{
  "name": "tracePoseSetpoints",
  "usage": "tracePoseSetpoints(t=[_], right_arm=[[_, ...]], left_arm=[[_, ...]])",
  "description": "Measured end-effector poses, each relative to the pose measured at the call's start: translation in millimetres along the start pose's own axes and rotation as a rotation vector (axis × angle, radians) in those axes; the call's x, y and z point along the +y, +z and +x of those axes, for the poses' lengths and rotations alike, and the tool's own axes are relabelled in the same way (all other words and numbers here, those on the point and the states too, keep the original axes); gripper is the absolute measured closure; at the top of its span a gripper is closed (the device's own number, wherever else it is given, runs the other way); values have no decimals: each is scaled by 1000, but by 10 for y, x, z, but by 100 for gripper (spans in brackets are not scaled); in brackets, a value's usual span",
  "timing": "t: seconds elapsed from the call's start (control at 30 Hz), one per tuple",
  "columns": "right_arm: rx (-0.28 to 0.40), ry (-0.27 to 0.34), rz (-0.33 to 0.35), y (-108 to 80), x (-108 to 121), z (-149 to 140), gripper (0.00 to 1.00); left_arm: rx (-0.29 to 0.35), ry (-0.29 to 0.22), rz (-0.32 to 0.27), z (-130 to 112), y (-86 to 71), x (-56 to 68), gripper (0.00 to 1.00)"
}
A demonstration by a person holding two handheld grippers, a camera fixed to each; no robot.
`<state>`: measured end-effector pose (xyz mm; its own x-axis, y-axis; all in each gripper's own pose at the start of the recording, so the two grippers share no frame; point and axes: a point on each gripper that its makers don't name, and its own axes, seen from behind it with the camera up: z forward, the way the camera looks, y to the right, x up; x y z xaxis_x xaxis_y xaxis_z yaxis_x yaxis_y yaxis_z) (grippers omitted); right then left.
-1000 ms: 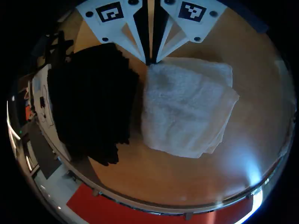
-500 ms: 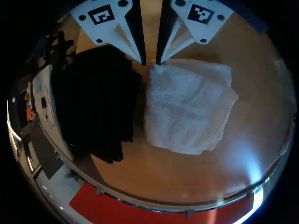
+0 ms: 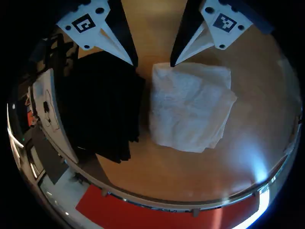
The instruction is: Fold towel
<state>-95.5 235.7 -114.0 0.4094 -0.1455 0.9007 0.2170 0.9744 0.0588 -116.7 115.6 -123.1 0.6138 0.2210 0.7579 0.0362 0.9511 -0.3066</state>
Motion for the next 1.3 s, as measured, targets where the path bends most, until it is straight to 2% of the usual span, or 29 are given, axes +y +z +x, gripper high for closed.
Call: tracePoseSetpoints(t=[0.2, 0.37, 0.7, 0.9, 1.3], right_arm=[[28, 8, 10, -85, -61, 17, 27], [91, 24, 26, -213, -153, 104, 0], [248, 110, 21, -497, -222, 353, 0], [363, 162, 13, -672, -248, 573, 0], [585, 221, 11, -1073, -411, 1070, 0]], left_arm=[[8, 4, -2, 30, 0, -8, 6], [19, -2, -1, 48, 1, -30, 6], [65, -24, 4, 169, -23, -77, 6], [108, -38, 18, 291, -41, -152, 6], [240, -68, 65, 671, -95, -323, 6]])
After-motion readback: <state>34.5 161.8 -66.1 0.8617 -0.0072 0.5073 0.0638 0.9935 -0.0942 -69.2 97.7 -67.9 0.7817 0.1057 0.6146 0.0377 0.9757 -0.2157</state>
